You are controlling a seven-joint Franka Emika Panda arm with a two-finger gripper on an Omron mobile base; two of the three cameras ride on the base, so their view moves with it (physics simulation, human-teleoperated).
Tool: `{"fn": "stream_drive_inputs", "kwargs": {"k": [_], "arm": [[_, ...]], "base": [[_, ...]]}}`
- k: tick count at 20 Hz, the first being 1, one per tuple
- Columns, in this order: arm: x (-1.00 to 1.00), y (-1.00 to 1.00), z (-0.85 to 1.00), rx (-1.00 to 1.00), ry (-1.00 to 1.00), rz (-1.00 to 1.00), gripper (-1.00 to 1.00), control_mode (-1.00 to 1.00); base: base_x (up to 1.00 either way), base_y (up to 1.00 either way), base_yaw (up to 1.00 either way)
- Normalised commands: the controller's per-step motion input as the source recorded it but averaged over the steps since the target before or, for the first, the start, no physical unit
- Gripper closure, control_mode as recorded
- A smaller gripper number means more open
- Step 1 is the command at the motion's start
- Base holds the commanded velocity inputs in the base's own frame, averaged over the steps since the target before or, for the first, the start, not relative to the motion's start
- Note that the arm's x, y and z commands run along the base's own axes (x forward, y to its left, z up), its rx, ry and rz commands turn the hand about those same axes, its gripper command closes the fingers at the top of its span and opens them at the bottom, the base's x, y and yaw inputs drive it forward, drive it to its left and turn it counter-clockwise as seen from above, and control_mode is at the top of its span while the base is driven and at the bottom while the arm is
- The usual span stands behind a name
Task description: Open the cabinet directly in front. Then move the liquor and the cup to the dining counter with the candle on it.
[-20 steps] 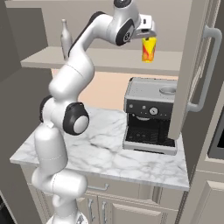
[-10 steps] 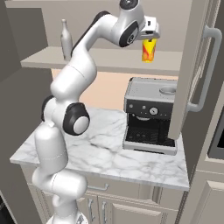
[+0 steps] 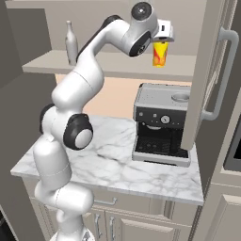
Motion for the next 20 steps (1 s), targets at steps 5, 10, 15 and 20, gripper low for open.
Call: {"fn": "stream_drive_inputs", "kwargs": {"k": [5,10,15,20], "arm": [[0.15,0.0,0.0,0.0,0.0,0.0,-1.0,-1.0],[0.19,0.0,0.0,0.0,0.0,0.0,-1.0,-1.0],[0.1,0.0,0.08,0.0,-0.03,0.0,-1.0,-1.0],[0.09,0.0,0.02,0.0,0.0,0.0,-1.0,-1.0]], "base": [[0.0,0.0,0.0],[0.0,0.0,0.0],[0.0,0.0,0.0],[0.0,0.0,0.0]]}}
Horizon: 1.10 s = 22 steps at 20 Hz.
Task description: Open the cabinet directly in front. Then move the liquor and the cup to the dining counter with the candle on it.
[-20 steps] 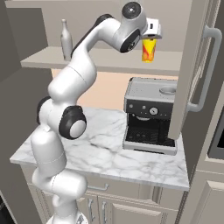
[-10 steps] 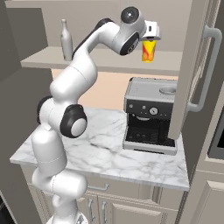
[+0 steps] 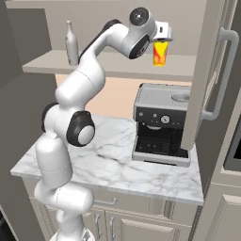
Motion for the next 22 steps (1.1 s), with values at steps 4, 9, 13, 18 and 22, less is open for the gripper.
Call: {"fn": "stream_drive_inputs", "kwargs": {"k": [4,9,13,18,22], "arm": [[0.0,0.0,0.08,0.0,-0.01,0.0,-1.0,-1.0],[0.0,0.0,0.09,0.0,0.0,0.0,-1.0,-1.0],[0.1,0.0,0.0,0.0,0.0,0.0,-1.0,-1.0],[0.24,0.0,-0.04,0.0,0.0,0.0,-1.0,-1.0],[0.12,0.0,-0.08,0.0,-0.01,0.0,-1.0,-1.0]], "base": [[0.0,0.0,0.0],[0.0,0.0,0.0],[0.0,0.0,0.0],[0.0,0.0,0.0],[0.0,0.0,0.0]]}}
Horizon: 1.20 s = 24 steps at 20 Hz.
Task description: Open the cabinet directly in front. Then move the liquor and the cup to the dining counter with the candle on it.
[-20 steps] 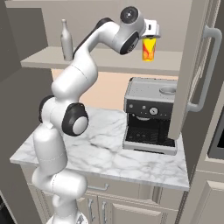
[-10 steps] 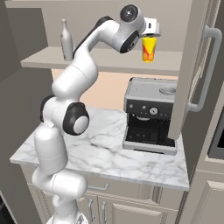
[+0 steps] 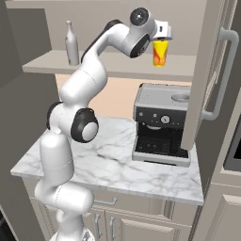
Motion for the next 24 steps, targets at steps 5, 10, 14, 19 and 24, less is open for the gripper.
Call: {"fn": "stream_drive_inputs", "kwargs": {"k": [5,10,14,19,24], "arm": [[0.0,0.0,-0.22,0.0,0.0,0.0,-1.0,-1.0],[0.0,0.0,-0.33,-0.01,0.0,0.0,-1.0,-1.0],[0.0,0.0,-0.28,-0.02,0.0,0.0,-1.0,-1.0],[0.0,0.02,-0.19,-0.03,0.0,0.0,1.0,-1.0],[0.0,0.0,0.0,0.0,0.0,0.0,1.0,-1.0]], "base": [[0.0,0.0,0.0],[0.0,0.0,0.0],[0.0,0.0,0.0],[0.0,0.0,0.0],[0.0,0.0,0.0]]}}
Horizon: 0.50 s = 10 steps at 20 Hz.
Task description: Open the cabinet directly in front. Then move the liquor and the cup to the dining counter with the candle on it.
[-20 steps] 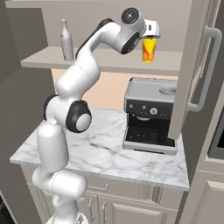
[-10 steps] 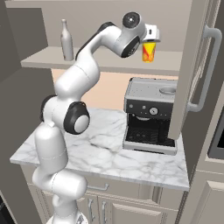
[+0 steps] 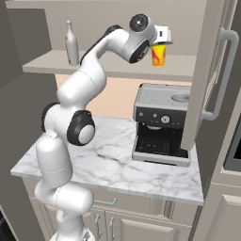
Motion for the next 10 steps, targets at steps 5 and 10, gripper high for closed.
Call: {"fn": "stream_drive_inputs", "kwargs": {"k": [5,10], "arm": [[-0.11,0.0,0.04,0.03,-0.16,-0.02,1.0,-1.0],[-0.14,0.0,0.02,0.02,-0.18,-0.02,1.0,-1.0]], "base": [[0.0,0.0,0.0],[0.0,0.0,0.0]]}}
